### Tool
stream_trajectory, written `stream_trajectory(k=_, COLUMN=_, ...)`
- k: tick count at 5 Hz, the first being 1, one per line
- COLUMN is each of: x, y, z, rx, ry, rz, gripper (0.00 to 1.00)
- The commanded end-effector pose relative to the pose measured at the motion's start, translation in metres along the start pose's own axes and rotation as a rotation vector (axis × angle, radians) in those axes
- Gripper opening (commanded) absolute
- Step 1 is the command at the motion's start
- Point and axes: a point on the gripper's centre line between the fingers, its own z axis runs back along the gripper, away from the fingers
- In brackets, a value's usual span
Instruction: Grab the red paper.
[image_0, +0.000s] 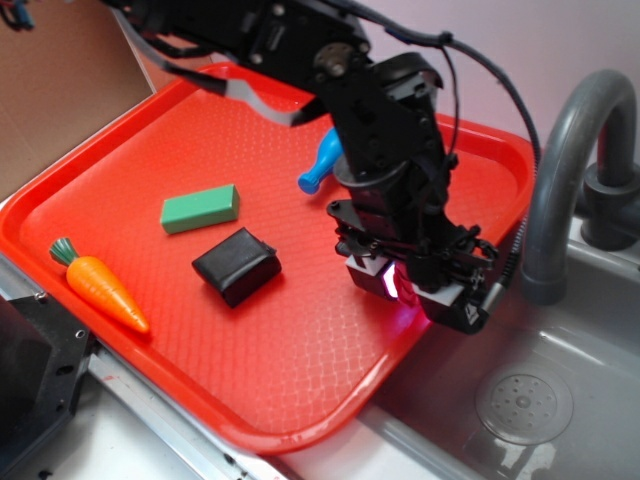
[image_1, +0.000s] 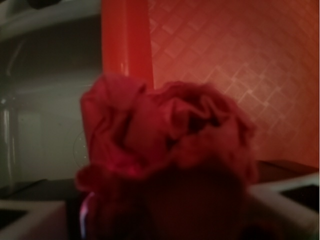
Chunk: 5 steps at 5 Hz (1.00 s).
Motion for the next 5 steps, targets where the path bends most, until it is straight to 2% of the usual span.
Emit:
stream_trajectory(k=1, x=0.015, y=0.039, z=0.081, rx=-0.042, ry=-0.069, rz=0.130, gripper=0.00)
stream_trajectory(k=2, x=0.020, y=0.077, z=0.110, rx=-0.039, ry=-0.089, rz=0.233, gripper=0.00)
stream_trajectory(k=3, x=0.020, y=0.112, z=0.132, rx=0.031, ry=-0.101, rz=0.246, gripper=0.00)
stream_trajectory(k=4, x=0.017, y=0.139, z=0.149, rx=0.079, ry=-0.140, rz=0.270, gripper=0.00)
stream_trajectory(k=5, x=0.014, y=0.159, z=0.162, rx=0.152, ry=-0.194, rz=0.302, gripper=0.00)
